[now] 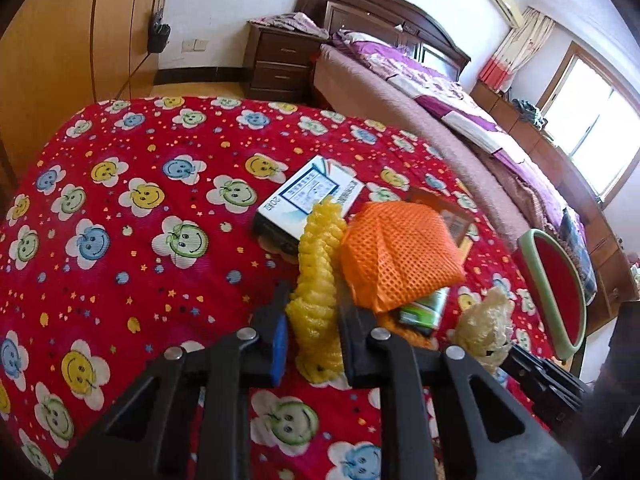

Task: Collect trash
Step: 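Grasp another yellow foam net with the left tool while the right tool grasps the white tissue, then carry both items over the red bucket and open both tools to drop them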

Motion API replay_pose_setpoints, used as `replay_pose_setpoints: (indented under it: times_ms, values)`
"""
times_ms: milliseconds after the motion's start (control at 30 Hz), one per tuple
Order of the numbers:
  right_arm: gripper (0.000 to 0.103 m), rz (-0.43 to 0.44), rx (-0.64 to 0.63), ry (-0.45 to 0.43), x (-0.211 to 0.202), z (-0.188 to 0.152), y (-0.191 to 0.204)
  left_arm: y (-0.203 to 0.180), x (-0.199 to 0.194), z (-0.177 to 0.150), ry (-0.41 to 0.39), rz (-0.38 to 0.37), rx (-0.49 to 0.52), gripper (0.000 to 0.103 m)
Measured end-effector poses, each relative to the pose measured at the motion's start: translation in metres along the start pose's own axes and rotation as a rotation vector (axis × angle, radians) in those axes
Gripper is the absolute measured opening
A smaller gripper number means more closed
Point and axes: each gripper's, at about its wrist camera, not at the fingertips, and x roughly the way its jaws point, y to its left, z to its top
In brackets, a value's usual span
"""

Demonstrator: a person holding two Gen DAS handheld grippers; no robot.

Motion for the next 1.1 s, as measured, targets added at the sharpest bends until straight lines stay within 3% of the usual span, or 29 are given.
replay_pose_setpoints:
  times_ms: [533, 1100]
  values:
    - [0.01, 0.05, 0.024, -0.092, -0.054, -0.011, -0.007, -0.029, -0.063, -0.014, -0.111, -0.058, 0.005, 0.021]
    - [0.01, 0.021, 0.083, -0.235, -0.123, -0.018, -0.042, -0.091, -0.085, -0.025, -0.11, -0.145, 0.089, 0.021]
